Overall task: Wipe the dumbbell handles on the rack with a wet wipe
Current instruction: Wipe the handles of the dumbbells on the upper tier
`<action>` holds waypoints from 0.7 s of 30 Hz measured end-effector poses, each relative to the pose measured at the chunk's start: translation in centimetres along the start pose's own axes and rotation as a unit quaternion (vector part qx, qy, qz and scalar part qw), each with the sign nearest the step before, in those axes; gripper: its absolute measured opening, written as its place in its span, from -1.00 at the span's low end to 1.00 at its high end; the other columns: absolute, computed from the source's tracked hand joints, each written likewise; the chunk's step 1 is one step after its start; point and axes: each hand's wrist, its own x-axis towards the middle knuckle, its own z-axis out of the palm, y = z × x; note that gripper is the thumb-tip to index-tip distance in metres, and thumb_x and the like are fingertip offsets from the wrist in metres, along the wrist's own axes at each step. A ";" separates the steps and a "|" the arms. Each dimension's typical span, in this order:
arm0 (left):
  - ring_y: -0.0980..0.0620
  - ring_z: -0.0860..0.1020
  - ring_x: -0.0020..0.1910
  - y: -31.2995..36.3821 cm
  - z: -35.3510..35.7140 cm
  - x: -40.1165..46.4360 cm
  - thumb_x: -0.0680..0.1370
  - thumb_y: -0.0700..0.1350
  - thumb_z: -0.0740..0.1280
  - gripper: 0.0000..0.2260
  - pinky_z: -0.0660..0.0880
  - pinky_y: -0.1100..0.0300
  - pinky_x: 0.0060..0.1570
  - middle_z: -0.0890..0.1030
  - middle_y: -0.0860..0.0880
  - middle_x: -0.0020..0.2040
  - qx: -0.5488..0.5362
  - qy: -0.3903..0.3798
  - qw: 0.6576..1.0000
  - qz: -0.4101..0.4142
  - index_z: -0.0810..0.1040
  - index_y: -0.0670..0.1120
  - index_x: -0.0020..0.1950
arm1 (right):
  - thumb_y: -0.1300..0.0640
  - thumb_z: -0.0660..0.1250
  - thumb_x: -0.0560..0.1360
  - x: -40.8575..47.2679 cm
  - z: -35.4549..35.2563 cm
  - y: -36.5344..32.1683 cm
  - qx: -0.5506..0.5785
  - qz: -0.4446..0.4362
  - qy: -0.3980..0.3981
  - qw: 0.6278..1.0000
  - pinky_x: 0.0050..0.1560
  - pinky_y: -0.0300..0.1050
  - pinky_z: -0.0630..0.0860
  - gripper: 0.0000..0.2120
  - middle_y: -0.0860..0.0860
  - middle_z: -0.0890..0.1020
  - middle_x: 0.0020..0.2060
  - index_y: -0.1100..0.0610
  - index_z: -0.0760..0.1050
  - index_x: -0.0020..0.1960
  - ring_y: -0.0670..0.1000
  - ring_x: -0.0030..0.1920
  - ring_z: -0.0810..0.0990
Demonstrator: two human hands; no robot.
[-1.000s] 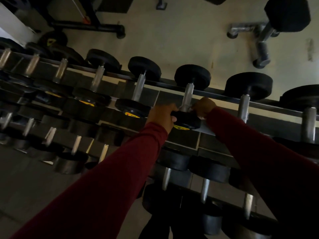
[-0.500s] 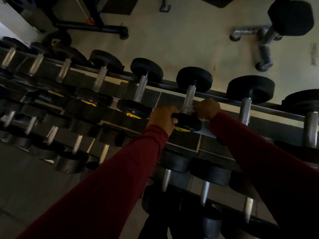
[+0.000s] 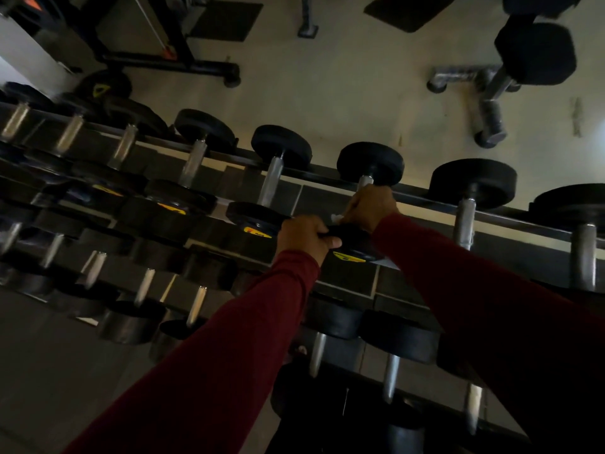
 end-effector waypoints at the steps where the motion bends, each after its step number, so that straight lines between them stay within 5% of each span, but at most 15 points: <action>1: -0.03 0.59 -0.03 -0.1 0.0 0.1 0.28 0.13 0.58 -0.73 0.54 0.05 0.10 0.65 -0.04 -0.06 -0.003 -0.004 1.000 -0.002 0.63 0.07 -0.13 | -0.22 0.55 0.30 -0.2 -0.7 0.3 -0.016 0.005 -0.018 1.000 -0.07 -0.06 0.64 -0.53 0.05 0.67 -0.14 0.14 0.60 -0.07 0.01 -0.13 0.63; 4: -0.04 0.60 -0.03 -0.2 -0.2 0.3 0.28 0.11 0.58 -0.74 0.55 0.04 0.09 0.65 -0.03 -0.06 -0.014 -0.004 1.000 -0.002 0.61 0.09 -0.14 | -0.35 0.40 0.39 -1.0 -2.3 1.3 -0.088 0.008 -0.066 0.994 0.00 -0.08 0.59 -0.49 0.04 0.66 -0.15 0.11 0.65 -0.06 0.00 -0.10 0.64; 7: -0.04 0.60 0.04 -0.3 -0.2 0.4 0.32 0.05 0.58 -0.67 0.54 0.04 0.12 0.67 -0.02 -0.01 -0.020 -0.009 1.000 0.022 0.64 0.03 0.02 | -0.32 0.40 0.40 -1.0 -1.8 0.7 -0.133 0.008 -0.039 0.990 -0.22 -0.14 0.52 -0.49 0.04 0.64 -0.16 0.14 0.62 -0.01 -0.01 -0.18 0.59; 12: -0.02 0.62 0.05 -0.4 -0.3 0.7 0.32 0.01 0.58 -0.63 0.53 0.04 0.16 0.69 0.00 0.02 -0.040 -0.033 0.998 0.023 0.65 0.06 0.10 | -0.01 0.52 0.43 -0.7 0.4 -1.4 -0.010 0.031 0.013 0.999 -0.10 -0.14 0.59 -0.77 0.08 0.64 -0.10 0.11 0.54 -0.16 -0.03 -0.15 0.60; 16: -0.02 0.63 0.01 -0.7 -0.2 1.1 0.34 0.04 0.56 -0.67 0.54 0.06 0.12 0.69 -0.02 0.00 -0.026 -0.040 0.998 0.044 0.67 0.03 0.07 | -0.01 0.51 0.43 -2.4 -0.3 0.6 0.038 0.031 0.016 0.999 0.10 -0.19 0.54 -0.85 -0.10 0.62 -0.11 0.04 0.65 -0.09 -0.13 -0.05 0.58; 21: -0.02 0.62 0.04 -1.4 0.0 1.5 0.36 0.06 0.56 -0.63 0.53 0.08 0.15 0.68 -0.02 0.04 -0.024 -0.047 0.997 0.049 0.65 0.03 0.13 | 0.08 0.50 0.45 -3.9 0.2 1.5 0.174 0.032 0.102 0.979 -0.20 -0.55 0.44 -0.92 -0.19 0.65 -0.20 0.05 0.68 -0.08 -0.36 -0.26 0.60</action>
